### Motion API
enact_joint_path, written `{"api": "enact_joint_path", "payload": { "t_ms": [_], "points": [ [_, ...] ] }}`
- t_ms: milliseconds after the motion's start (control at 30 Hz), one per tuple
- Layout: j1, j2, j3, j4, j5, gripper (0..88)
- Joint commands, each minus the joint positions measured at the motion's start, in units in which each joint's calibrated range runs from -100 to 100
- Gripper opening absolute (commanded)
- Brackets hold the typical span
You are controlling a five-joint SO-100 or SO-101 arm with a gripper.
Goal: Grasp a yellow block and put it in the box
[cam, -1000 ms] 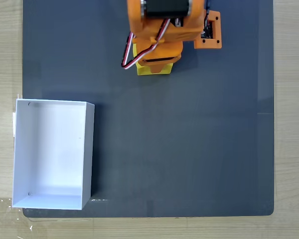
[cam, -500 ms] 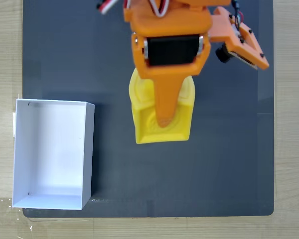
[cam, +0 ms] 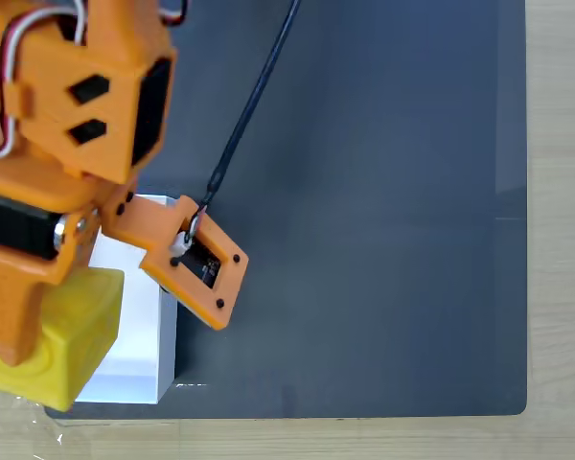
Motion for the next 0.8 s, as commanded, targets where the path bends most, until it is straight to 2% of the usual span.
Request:
{"api": "enact_joint_path", "payload": {
  "t_ms": [0,700,767],
  "points": [
    [2.10,3.03,-5.02,-2.49,-0.23,19.2],
    [2.36,19.13,-7.74,-2.40,0.40,20.2],
    [2.19,19.22,-7.74,-1.79,0.45,23.3]
  ]
}}
